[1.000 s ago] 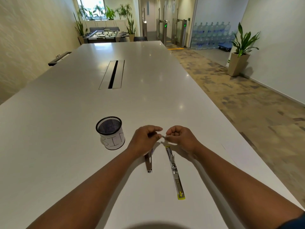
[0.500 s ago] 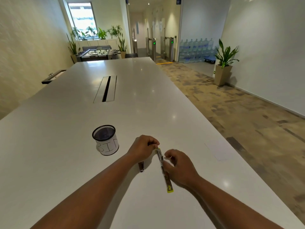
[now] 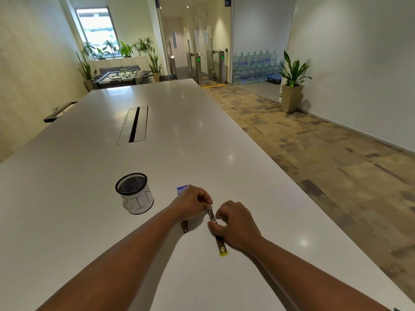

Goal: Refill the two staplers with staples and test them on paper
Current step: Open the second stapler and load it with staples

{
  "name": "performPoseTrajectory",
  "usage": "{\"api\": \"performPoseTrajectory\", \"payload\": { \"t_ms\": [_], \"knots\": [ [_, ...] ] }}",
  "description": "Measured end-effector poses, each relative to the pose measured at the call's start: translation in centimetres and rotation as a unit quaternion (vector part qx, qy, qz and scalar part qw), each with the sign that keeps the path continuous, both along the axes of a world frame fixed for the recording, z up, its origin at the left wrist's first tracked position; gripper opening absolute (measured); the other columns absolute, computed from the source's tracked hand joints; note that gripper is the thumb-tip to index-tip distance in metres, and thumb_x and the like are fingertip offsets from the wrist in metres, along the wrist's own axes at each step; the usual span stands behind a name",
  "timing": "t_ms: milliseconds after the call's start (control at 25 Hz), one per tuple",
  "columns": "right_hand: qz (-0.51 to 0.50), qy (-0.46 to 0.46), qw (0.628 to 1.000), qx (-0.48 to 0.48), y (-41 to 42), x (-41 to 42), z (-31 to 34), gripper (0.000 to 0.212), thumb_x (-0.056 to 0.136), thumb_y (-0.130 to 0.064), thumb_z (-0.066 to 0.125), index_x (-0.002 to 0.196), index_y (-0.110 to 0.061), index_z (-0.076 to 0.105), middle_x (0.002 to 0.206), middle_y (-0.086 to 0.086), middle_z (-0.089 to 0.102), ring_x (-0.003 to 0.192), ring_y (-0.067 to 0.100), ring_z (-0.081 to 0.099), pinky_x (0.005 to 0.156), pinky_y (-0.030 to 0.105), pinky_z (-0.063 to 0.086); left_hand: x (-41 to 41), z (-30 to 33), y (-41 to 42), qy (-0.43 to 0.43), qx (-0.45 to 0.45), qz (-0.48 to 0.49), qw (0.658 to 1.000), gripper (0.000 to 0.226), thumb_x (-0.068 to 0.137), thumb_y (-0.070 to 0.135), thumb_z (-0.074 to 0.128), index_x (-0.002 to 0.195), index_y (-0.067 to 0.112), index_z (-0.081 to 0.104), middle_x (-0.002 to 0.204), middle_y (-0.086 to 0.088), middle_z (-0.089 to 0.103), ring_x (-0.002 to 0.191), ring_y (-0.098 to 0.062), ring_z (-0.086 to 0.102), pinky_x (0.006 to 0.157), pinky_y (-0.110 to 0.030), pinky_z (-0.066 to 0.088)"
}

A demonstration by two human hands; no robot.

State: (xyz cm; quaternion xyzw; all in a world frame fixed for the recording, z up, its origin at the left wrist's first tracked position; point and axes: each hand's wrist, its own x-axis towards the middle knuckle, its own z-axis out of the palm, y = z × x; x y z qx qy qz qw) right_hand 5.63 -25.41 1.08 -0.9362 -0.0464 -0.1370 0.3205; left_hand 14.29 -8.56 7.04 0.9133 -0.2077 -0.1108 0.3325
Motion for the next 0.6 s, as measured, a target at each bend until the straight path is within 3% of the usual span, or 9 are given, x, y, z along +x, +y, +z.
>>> {"api": "performPoseTrajectory", "payload": {
  "t_ms": [200, 440, 600],
  "knots": [
    [-0.002, 0.006, 1.0, -0.001, 0.01, 0.14, -0.25, 0.03, 0.075, -0.061, 0.064, 0.081, -0.032, 0.062, 0.079, -0.017, 0.052, 0.082, 0.009, 0.048, 0.073, 0.027, 0.036, -0.12, 0.39, -0.34, -0.009, 0.035, -0.011, 0.999, 0.007, 0.089, 0.017, 0.075, 0.091, 0.021, 0.081, 0.09, 0.012, 0.074, 0.082, 0.0, 0.065, 0.066, -0.013, 0.045],
    [-0.006, 0.01, 1.0, -0.001, -0.01, 0.19, -0.17, 0.03, 0.076, -0.059, 0.065, 0.082, -0.029, 0.064, 0.079, -0.017, 0.052, 0.083, 0.01, 0.048, 0.073, 0.028, 0.035, 0.02, 0.59, -0.86, -0.007, 0.06, -0.01, 0.998, 0.009, 0.088, 0.016, 0.075, 0.091, 0.02, 0.082, 0.095, 0.006, 0.077, 0.088, -0.008, 0.068, 0.068, -0.019, 0.05],
    [-0.007, 0.015, 1.0, 0.0, 0.04, 0.12, -0.12, 0.03, 0.075, -0.06, 0.064, 0.081, -0.03, 0.063, 0.081, -0.016, 0.054, 0.083, 0.01, 0.049, 0.073, 0.028, 0.036, 0.22, 0.35, -0.96, 0.025, 0.023, 0.033, 0.999, 0.015, 0.087, 0.011, 0.074, 0.098, 0.018, 0.08, 0.101, 0.002, 0.076, 0.095, -0.014, 0.07, 0.08, -0.029, 0.058]
  ]
}}
